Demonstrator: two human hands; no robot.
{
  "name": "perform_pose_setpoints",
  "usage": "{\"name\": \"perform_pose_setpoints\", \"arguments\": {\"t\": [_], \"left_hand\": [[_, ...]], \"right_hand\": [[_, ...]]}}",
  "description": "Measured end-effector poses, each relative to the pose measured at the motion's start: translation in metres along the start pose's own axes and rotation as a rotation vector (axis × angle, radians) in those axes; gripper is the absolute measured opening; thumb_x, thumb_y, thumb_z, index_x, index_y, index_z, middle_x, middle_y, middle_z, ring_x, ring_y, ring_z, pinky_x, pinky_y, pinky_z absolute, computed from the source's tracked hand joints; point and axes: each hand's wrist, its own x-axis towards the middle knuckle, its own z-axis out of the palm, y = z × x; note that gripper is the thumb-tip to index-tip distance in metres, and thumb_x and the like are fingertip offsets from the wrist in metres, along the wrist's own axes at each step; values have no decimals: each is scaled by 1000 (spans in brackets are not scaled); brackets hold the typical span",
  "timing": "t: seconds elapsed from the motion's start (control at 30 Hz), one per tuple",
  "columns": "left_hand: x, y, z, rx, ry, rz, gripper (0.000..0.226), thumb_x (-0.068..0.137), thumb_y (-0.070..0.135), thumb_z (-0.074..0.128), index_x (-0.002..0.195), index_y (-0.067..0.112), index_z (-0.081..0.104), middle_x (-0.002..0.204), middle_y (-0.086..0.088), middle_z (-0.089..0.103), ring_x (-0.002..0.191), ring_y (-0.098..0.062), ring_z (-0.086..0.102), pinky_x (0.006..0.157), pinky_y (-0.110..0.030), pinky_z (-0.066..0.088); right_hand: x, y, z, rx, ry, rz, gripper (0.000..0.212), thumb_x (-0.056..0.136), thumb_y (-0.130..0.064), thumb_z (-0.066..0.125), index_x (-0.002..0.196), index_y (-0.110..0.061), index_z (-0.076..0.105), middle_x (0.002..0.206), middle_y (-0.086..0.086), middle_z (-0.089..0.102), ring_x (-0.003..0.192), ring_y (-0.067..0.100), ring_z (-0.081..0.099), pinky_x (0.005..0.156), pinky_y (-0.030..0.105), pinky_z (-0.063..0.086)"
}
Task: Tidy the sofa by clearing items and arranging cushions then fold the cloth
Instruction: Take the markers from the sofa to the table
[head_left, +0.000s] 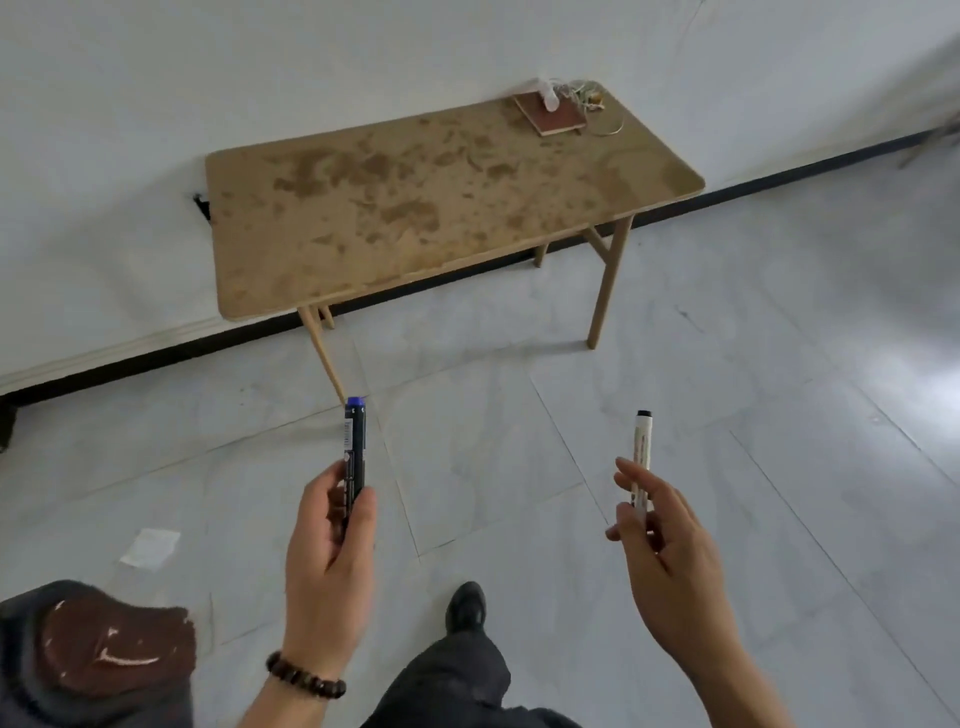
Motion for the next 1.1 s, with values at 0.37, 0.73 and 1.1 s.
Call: {"name": "perform_pose_setpoints", "arguments": {"t": [0.37, 0.73, 1.1], "left_hand": [[240, 108, 242, 43, -226, 172, 19, 97, 20, 56, 106, 37, 55, 78, -6, 58, 57, -8, 49, 52, -14, 41], [428, 213, 418, 42, -11, 169, 16, 94, 41, 49, 103, 51, 57, 98, 11, 70, 74, -13, 62, 65, -21, 51], [628, 196, 544, -24, 93, -54, 22, 91, 34, 58, 113, 35, 58, 81, 11, 60, 58, -6, 54, 50, -18, 46]], "right_hand": [[284, 23, -81, 81, 237, 74, 45, 97, -11, 55, 117, -52, 53, 118, -18, 64, 74, 14, 66, 65, 18, 50], [637, -33, -157, -23, 10, -121, 47, 98, -10, 50, 123, -49, 51, 106, -17, 60, 78, 16, 65, 71, 33, 53], [883, -40, -106, -88, -175, -168, 55, 95, -16, 61, 128, -56, 42, 103, -23, 65, 89, 5, 66, 75, 27, 57]]}}
